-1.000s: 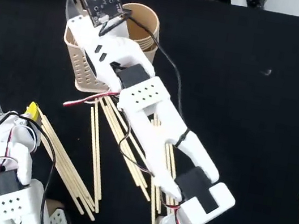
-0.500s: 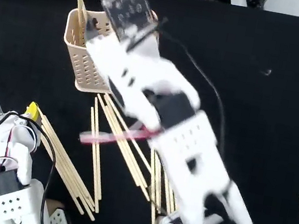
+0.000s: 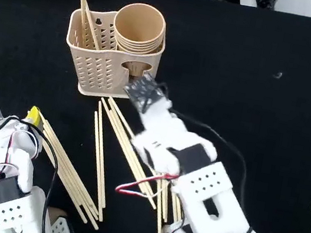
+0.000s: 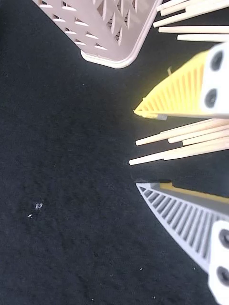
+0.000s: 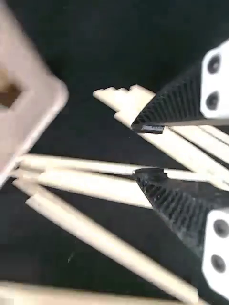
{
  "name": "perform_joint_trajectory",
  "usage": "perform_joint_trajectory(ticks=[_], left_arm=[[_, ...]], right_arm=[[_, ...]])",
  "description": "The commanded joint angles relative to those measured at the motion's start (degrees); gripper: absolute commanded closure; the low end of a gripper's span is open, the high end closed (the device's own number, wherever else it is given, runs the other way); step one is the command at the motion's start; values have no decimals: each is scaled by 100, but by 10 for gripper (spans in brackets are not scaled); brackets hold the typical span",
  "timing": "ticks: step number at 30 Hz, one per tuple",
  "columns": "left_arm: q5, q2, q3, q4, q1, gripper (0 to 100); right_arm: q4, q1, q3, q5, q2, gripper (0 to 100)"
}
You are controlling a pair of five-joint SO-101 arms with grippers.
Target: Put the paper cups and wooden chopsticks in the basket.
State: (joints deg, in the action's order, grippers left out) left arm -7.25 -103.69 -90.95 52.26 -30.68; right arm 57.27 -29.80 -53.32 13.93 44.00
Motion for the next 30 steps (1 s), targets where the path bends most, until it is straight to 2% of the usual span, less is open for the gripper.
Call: perform_joint_trajectory(ticks=[1, 9, 14, 19, 26, 30], left_arm=[[273, -44, 286, 211, -4, 780], [905, -9, 857, 264, -13, 779], [1213, 492, 1596, 615, -4, 779], [1284, 1899, 2668, 870, 4, 778], [1257, 4563, 3749, 1099, 13, 778], [1248, 5802, 4022, 1354, 312, 778]], right_arm=[[-554, 870, -505, 123, -189, 864], [-1732, 2321, -699, -290, -1007, 867], [-2391, 2725, -620, -290, -1736, 868], [-2514, 2875, -330, -290, -2229, 868], [-2532, 2901, -268, -290, -2334, 868], [-2673, 2901, -286, -290, -2360, 868]])
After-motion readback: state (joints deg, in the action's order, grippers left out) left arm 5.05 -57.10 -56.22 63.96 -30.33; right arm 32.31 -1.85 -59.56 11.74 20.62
